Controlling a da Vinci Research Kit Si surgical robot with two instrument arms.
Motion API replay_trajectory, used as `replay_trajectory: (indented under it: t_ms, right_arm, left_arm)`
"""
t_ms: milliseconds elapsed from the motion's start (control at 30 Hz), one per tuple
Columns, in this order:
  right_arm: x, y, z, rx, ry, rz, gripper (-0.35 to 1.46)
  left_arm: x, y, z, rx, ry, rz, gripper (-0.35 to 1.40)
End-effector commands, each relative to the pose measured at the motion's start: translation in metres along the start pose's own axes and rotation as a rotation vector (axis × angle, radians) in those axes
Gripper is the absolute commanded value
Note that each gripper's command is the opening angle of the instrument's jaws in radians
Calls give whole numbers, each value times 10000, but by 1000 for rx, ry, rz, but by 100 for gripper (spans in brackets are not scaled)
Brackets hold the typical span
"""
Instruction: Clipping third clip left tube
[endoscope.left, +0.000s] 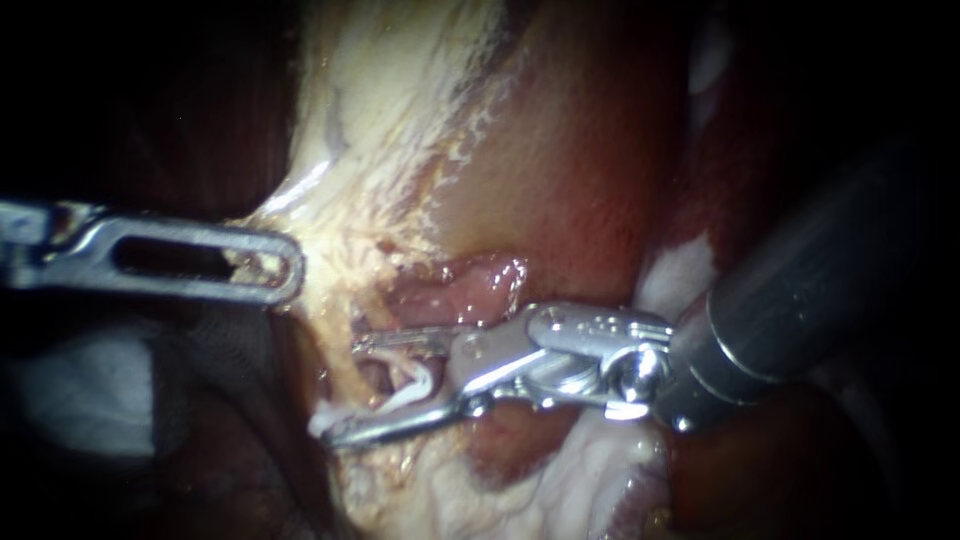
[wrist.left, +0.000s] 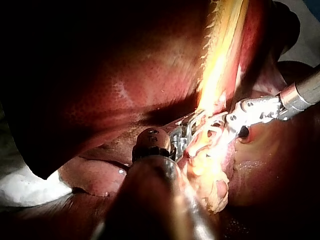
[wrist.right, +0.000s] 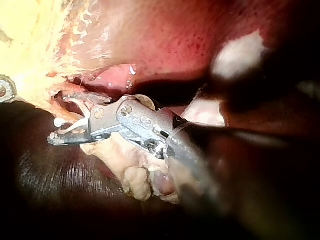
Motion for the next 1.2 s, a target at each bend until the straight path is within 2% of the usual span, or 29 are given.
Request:
replay_trajectory:
  t_ms: [33, 233, 400, 467, 733, 867, 967, 1200]
  right_arm:
    - [2, -2, 0, 15, 1, -4, 60]
    - [7, -16, 2, 76, 14, 12, 60]
    - [9, -22, 5, 117, 28, 26, 60]
    - [10, -23, 7, 129, 38, 33, 60]
    - [3, -19, 39, 141, 38, 39, 60]
    - [5, -17, 49, 176, 66, 58, 60]
    - [11, -15, 48, 183, 82, 58, 60]
    - [45, -4, 31, 154, 138, 83, 60]
  left_arm:
    - [0, 1, 1, 1, 1, 0, -35]
    - [-1, 4, 2, 1, 1, 1, -35]
    - [-2, 7, 3, 2, 2, 2, -35]
    - [-2, 9, 4, 2, 2, 2, -35]
    - [-1, 7, 8, 0, 0, 2, -35]
    - [-1, 7, 9, 0, -1, 2, -35]
    - [-1, 7, 9, 0, -1, 2, -35]
    - [-1, 6, 9, 0, -1, 2, -35]
